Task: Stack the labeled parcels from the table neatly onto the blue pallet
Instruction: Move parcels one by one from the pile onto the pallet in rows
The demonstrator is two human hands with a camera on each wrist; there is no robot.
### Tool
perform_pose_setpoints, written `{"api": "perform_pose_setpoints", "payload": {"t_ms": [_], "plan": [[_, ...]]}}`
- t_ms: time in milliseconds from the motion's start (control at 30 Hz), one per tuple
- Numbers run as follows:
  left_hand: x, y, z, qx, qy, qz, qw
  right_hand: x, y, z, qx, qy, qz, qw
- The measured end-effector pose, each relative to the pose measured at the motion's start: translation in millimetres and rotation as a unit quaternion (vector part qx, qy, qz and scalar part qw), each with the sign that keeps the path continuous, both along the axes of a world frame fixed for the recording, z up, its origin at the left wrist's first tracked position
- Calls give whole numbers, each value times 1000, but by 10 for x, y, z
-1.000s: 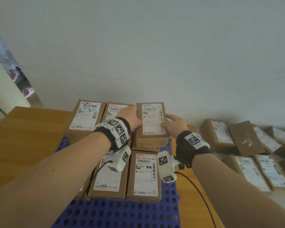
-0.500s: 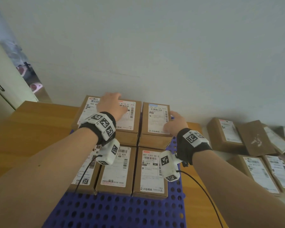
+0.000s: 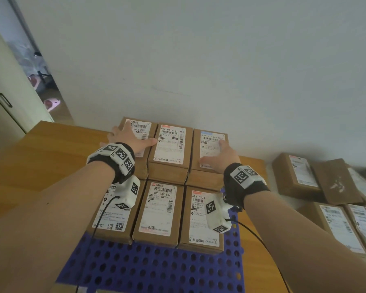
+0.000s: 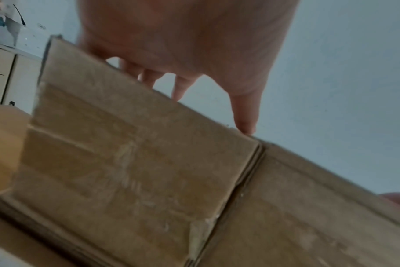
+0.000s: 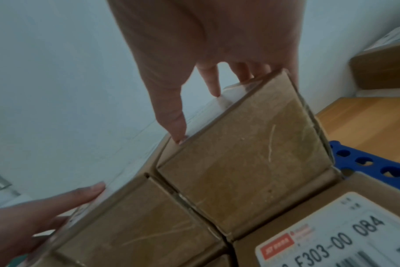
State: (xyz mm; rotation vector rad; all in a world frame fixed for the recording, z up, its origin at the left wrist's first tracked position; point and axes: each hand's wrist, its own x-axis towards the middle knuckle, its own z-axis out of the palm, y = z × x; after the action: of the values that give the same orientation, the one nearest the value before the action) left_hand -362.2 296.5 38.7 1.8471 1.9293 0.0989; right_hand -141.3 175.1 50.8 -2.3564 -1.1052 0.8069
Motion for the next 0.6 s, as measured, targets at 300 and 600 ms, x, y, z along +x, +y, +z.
{"api": "perform_pose_setpoints", "payload": {"t_ms": [300, 600], "plan": [[-20, -45, 8, 0, 2, -7, 1000, 11, 1, 4, -2, -5, 9, 1000], [-40, -52, 2, 3, -2, -16, 1000, 14, -17, -12, -6, -9, 11, 1000]]}}
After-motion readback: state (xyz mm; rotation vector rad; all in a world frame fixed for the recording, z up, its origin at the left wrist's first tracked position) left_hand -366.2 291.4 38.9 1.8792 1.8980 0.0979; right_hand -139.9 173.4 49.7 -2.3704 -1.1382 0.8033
